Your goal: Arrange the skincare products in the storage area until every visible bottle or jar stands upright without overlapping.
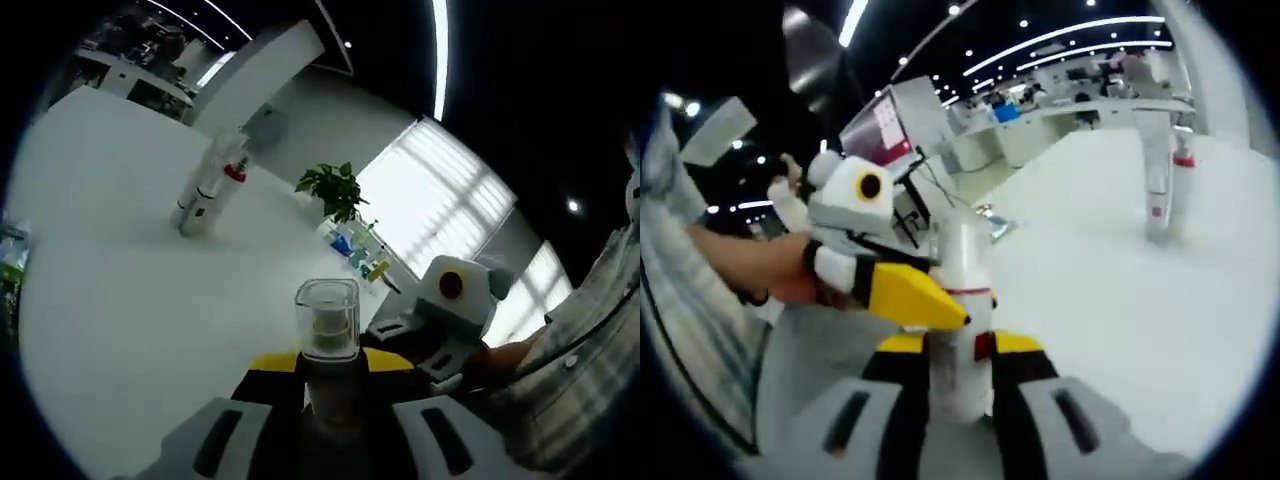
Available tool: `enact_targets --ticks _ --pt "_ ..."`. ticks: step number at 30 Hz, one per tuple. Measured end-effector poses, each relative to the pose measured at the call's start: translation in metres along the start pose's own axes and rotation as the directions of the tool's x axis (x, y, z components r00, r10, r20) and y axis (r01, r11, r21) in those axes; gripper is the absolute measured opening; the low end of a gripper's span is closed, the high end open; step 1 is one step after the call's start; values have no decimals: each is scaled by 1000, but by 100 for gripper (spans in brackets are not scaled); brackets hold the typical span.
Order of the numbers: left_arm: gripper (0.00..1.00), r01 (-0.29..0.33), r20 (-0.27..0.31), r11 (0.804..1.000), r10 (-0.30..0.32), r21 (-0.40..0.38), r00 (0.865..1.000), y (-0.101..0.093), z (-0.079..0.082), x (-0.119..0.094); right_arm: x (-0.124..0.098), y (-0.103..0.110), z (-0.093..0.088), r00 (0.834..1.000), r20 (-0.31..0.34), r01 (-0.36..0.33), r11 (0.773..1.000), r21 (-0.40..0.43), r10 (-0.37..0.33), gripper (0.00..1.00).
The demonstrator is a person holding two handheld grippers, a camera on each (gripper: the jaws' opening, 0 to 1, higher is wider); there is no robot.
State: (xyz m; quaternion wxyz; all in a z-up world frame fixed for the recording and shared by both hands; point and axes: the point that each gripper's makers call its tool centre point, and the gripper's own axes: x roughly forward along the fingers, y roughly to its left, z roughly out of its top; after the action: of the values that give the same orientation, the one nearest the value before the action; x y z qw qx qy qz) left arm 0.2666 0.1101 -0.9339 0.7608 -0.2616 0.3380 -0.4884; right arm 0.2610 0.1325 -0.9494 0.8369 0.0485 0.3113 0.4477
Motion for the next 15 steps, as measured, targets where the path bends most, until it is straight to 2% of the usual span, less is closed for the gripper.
enact_targets --ticks 3,6,8,10,12,15 --pt "21 4 -12 1000 -4 5 1000 2 -2 -3 2 1 -3 1000 -15 -7 1000 -7 7 21" --pt "20 39 -45 999 -38 15 998 1 -3 -10 4 8 -2 997 1 -79 997 -6 79 22" --pt "20 83 -47 996 -82 34 996 -2 0 -18 4 16 5 989 48 -140 990 1 140 22" --pt "20 179 -41 983 -178 30 983 -14 7 -27 1 25 13 973 97 -215 975 51 210 23" --pt "20 217 -61 975 -214 47 975 -19 8 -33 1 30 15 965 110 -247 967 61 240 27" --pt "20 281 -126 956 -270 83 955 -27 3 -40 1 42 14 945 107 -317 944 86 308 28"
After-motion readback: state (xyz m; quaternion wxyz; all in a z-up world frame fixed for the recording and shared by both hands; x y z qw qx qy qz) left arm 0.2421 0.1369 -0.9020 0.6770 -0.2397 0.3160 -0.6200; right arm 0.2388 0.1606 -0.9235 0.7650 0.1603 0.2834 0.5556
